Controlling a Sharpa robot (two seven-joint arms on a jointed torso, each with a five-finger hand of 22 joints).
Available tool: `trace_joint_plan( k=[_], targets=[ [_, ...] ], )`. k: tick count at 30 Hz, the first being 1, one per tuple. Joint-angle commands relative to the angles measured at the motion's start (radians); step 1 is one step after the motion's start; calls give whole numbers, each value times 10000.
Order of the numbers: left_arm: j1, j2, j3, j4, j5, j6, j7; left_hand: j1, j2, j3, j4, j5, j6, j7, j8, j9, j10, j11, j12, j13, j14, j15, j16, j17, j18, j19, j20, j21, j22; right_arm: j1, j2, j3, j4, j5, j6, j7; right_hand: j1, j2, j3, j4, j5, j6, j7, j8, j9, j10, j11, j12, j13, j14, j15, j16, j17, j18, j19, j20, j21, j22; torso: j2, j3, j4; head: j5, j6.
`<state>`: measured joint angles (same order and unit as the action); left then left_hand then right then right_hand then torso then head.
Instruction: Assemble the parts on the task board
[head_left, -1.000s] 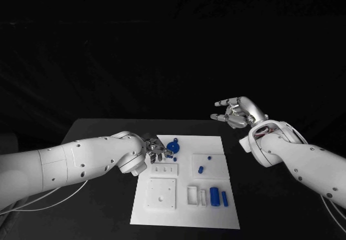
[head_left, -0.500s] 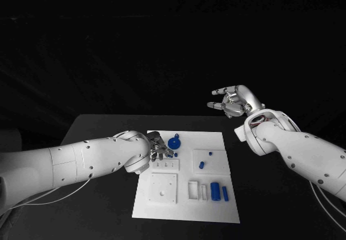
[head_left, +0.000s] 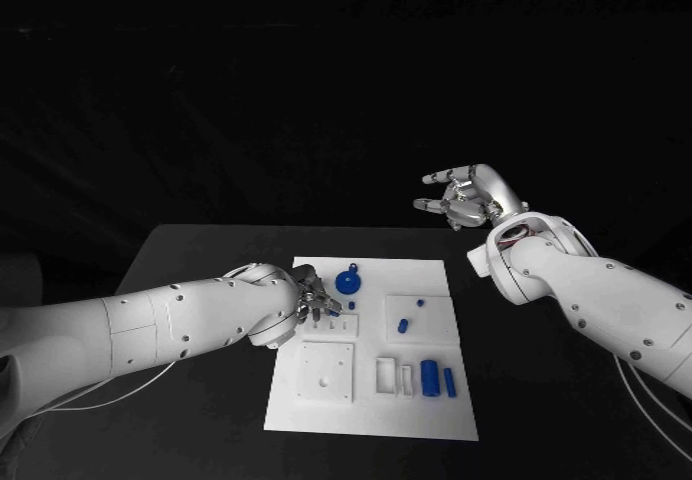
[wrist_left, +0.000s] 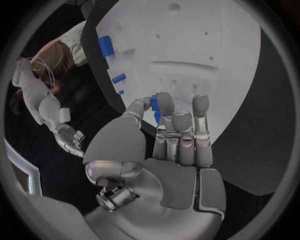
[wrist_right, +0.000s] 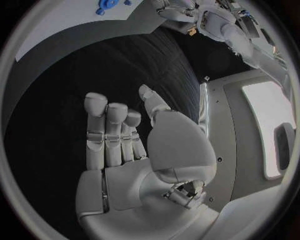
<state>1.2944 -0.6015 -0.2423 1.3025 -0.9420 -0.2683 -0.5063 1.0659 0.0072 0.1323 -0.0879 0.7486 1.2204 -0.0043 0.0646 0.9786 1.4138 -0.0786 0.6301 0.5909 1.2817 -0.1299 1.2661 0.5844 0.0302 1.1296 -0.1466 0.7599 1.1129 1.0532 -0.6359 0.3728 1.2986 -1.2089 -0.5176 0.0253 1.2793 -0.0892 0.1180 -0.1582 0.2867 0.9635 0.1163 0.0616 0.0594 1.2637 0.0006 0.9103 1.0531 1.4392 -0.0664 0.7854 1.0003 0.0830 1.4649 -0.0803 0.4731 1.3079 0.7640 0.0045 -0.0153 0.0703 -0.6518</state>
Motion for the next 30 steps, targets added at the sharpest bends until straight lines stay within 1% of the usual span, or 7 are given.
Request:
trace_joint_plan(
  k=[1,8,10,16,17,18,30],
  targets=[
    [-52,23,4,-13,-226,-106,-67,2,96,1583,-1629,48,199,-97,31,2,151,-62,-70,8,68,5,-36,-26,33,41,-3,-88,90,43,52,7,-85,219,25,208,37,129,11,-138,-23,38,18,-16,14,-207,-17,-721,-755,-57,-29,-333,-377,156,2,-52,-900,169,-3,1,-5,-6,-35],
    [-154,28,4,-38,-411,-166,-54,-7,87,1586,-1656,60,224,-96,24,-84,220,-60,-151,-38,126,14,-95,-49,55,175,19,-365,376,118,152,6,-372,952,177,294,234,221,133,-373,-444,-127,58,-13,11,-629,37,-1971,-2694,-618,57,-1010,-1567,86,-387,29,-3353,-883,-1,-5,-12,-13,-56],
    [-200,22,4,-39,-495,-147,-58,-7,87,1586,-1656,60,224,-96,24,-84,220,-60,-151,-38,126,14,-95,-49,55,175,19,-365,376,139,178,5,-469,1481,308,316,171,241,206,-279,-457,-207,114,-19,7,-891,151,-2957,-3993,-1187,218,-1664,-2367,-7,-807,177,-4073,-1578,-1,-2,-7,-8,-64],
    [-315,-1,4,-67,-770,-134,-68,6,80,1587,-1677,66,242,-96,19,-126,233,-60,-163,-39,130,16,-97,-44,46,226,18,-520,548,171,234,4,-633,2376,476,478,193,369,605,-233,-435,-276,261,-35,-2,-1243,454,-4724,-6545,-1981,656,-3261,-4144,-45,-2142,581,-4089,-3478,1,-7,-18,2,-53],
    [-333,0,4,-78,-804,-139,-67,6,80,1587,-1677,66,242,-96,19,-126,233,-60,-163,-39,130,16,-97,-44,46,226,18,-520,548,174,242,4,-657,2462,486,503,289,313,706,-277,-468,-293,257,-7,10,-842,532,-5127,-8234,-1687,715,-3703,-5215,41,-2288,718,-3792,-5043,0,-8,-24,0,-64],
    [-347,3,4,-87,-828,-143,-64,6,80,1587,-1677,66,242,-96,19,-126,233,-60,-163,-39,130,16,-97,-44,46,226,18,-520,548,176,247,4,-675,2517,495,519,225,328,675,-219,-444,-288,282,-24,2,-930,552,-5205,-8546,-1876,777,-3846,-5424,-4,-2383,749,-3837,-5372,-1,-8,-27,0,-69],
    [-517,57,5,-163,-1176,-206,1,3,68,1585,-1684,96,250,-98,28,-136,252,-56,-172,-46,151,11,-107,-38,48,257,15,-564,600,183,292,4,-760,2774,584,620,216,461,527,-293,-432,26,293,-15,12,-772,633,-5703,-9859,-2115,906,-3892,-6811,-96,-2400,825,-3950,-7230,6,-1,-13,-39,-96]
  ],
)
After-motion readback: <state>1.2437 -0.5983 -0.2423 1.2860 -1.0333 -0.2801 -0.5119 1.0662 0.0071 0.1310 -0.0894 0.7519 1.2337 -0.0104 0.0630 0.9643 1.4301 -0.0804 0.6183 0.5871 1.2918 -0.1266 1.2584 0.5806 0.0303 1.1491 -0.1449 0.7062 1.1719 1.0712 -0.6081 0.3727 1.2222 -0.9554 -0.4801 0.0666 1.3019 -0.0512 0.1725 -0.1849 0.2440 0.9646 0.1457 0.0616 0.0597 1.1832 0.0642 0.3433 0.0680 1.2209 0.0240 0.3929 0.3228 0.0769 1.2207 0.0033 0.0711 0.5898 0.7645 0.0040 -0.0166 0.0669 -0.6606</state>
